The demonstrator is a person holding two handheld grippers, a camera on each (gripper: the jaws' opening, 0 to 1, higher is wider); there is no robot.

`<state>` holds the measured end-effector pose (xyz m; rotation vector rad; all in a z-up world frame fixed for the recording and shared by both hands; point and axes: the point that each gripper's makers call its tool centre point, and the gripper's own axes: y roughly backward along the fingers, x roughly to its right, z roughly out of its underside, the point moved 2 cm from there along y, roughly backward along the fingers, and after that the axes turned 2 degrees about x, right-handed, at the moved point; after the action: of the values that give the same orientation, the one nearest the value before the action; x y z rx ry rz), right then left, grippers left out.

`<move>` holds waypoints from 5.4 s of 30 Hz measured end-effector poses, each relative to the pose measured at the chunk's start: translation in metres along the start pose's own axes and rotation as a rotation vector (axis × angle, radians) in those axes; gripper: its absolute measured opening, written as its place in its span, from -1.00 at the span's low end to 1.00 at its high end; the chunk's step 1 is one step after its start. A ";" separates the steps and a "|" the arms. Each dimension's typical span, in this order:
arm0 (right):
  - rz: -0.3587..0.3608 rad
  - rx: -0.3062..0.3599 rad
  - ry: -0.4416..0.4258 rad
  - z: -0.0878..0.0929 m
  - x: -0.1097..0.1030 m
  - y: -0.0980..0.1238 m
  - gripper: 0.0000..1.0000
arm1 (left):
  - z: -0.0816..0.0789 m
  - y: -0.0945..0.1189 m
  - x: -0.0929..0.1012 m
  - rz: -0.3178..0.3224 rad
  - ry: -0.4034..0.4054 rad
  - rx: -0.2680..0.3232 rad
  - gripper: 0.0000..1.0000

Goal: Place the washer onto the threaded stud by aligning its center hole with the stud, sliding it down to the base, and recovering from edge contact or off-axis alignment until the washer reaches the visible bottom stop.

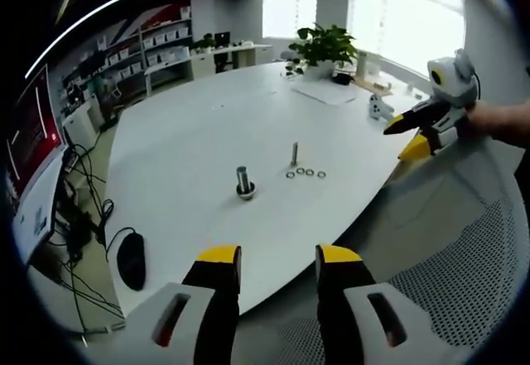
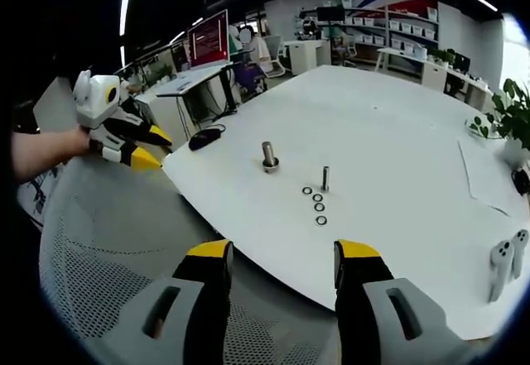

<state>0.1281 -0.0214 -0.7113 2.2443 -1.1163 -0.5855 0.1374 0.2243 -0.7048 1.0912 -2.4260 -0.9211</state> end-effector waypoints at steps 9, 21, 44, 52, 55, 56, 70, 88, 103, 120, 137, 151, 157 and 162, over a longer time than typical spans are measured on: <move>-0.006 -0.002 -0.006 0.000 -0.001 0.000 0.04 | 0.001 0.000 -0.001 -0.003 -0.005 -0.008 -0.32; -0.009 0.004 0.018 -0.002 -0.001 0.000 0.14 | 0.002 0.000 -0.001 -0.001 -0.005 -0.015 -0.32; -0.014 -0.001 -0.016 -0.005 0.023 -0.004 0.18 | 0.005 -0.001 -0.003 -0.009 -0.007 -0.032 -0.33; -0.013 -0.029 0.029 -0.007 0.033 -0.015 0.04 | 0.007 -0.002 -0.002 -0.003 -0.009 -0.043 -0.33; -0.003 -0.039 0.036 -0.010 0.039 -0.022 0.03 | 0.007 -0.002 -0.003 -0.002 -0.009 -0.044 -0.33; -0.004 -0.044 0.035 -0.011 0.040 -0.025 0.02 | 0.007 -0.002 -0.003 -0.003 -0.010 -0.044 -0.33; -0.040 -0.194 0.125 0.000 0.044 -0.080 -0.18 | 0.008 -0.002 -0.004 -0.004 -0.001 -0.041 -0.34; -0.078 -0.382 0.234 0.029 0.053 -0.144 -0.46 | 0.008 -0.002 -0.006 -0.014 -0.014 -0.038 -0.34; -0.077 -0.456 0.288 0.033 0.065 -0.156 -0.51 | 0.006 -0.002 -0.004 -0.002 -0.017 -0.030 -0.35; -0.189 -0.560 0.560 0.033 0.059 -0.160 -0.68 | 0.002 -0.001 -0.003 0.007 -0.010 -0.007 -0.34; -0.211 -0.725 0.802 0.035 0.052 -0.164 -0.67 | 0.003 -0.001 -0.004 -0.004 -0.020 -0.010 -0.34; -0.199 -0.751 0.774 0.034 0.054 -0.165 -0.68 | 0.001 0.000 -0.004 -0.007 -0.020 -0.002 -0.34; -0.152 -0.741 0.722 0.033 0.053 -0.164 -0.70 | 0.001 0.000 -0.005 -0.009 -0.020 -0.002 -0.34; -0.167 -0.714 0.728 0.033 0.055 -0.162 -0.70 | 0.002 0.000 -0.005 -0.008 -0.022 -0.005 -0.34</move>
<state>0.2318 0.0048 -0.8491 1.6801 -0.2786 -0.1427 0.1397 0.2288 -0.7068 1.0952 -2.4377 -0.9463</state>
